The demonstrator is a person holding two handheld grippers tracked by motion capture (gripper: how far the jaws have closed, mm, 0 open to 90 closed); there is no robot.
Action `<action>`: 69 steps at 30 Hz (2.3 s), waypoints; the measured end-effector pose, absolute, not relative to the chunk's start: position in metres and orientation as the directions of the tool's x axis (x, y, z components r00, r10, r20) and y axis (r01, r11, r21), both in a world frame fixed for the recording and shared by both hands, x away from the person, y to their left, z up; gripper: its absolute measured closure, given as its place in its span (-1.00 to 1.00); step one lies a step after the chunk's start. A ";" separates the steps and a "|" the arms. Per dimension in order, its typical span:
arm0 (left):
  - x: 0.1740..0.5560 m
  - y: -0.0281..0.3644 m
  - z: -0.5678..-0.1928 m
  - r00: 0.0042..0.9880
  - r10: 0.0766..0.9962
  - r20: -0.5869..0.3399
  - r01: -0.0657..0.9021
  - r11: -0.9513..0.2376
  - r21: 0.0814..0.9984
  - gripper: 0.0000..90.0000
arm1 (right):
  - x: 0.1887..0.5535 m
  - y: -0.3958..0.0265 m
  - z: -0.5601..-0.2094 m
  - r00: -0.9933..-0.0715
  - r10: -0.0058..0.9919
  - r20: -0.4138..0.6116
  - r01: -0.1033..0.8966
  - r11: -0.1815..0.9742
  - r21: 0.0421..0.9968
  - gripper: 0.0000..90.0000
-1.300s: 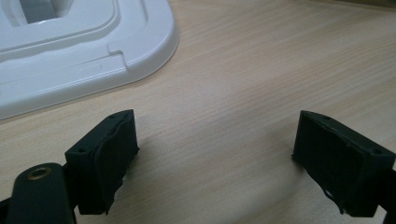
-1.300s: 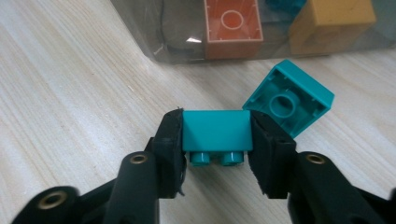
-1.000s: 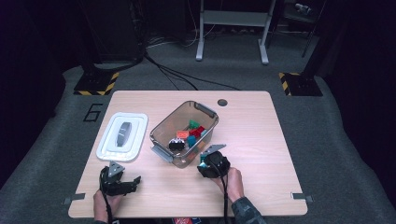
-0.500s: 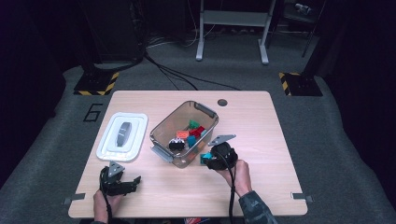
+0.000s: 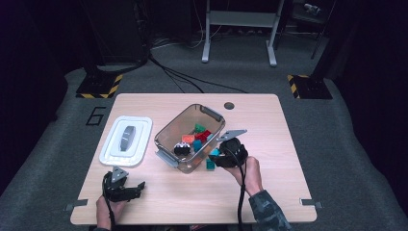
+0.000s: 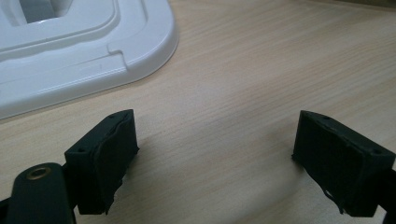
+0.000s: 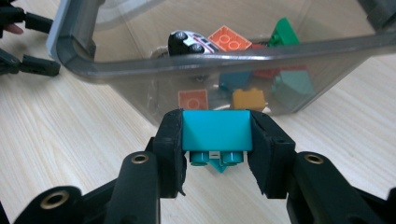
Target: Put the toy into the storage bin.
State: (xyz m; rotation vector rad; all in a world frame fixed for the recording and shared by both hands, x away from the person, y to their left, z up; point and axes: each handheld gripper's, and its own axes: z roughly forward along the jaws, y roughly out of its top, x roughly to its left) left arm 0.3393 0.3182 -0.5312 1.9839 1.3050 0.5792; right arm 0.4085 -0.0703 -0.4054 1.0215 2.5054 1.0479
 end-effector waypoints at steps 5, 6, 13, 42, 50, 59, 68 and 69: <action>0.339 0.318 -0.531 0.397 0.918 -0.003 0.614 -0.264 0.744 -0.70 | 0.414 -0.069 -0.394 -0.731 0.682 0.032 0.498 0.502 0.707 0.31; 0.339 0.318 -0.531 0.397 0.918 -0.003 0.614 -0.263 0.744 -0.70 | 0.414 -0.068 -0.392 -0.732 0.681 0.029 0.494 0.500 0.711 0.31; 0.339 0.318 -0.531 0.397 0.918 -0.003 0.614 -0.263 0.744 -0.70 | 0.417 -0.065 -0.379 -0.732 0.681 0.013 0.468 0.488 0.737 0.31; 0.340 0.319 -0.531 0.399 0.917 -0.010 0.619 -0.262 0.740 -0.69 | 0.435 -0.015 -0.379 -0.810 0.585 0.039 0.439 0.562 0.702 0.31; 0.340 0.319 -0.530 0.400 0.917 -0.008 0.619 -0.263 0.740 -0.69 | 0.432 -0.008 -0.387 -0.818 0.573 0.053 0.449 0.578 0.681 0.31; 0.339 0.319 -0.530 0.400 0.917 -0.009 0.620 -0.263 0.739 -0.69 | 0.428 -0.007 -0.385 -0.820 0.568 0.060 0.452 0.580 0.677 -0.21; 0.340 0.319 -0.531 0.400 0.917 -0.007 0.618 -0.264 0.740 -0.69 | 0.413 -0.043 -0.381 -0.775 0.629 0.062 0.464 0.500 0.731 -0.67; 0.340 0.319 -0.531 0.400 0.917 -0.007 0.618 -0.264 0.740 -0.69 | 0.412 -0.046 -0.383 -0.772 0.632 0.065 0.467 0.496 0.732 -0.67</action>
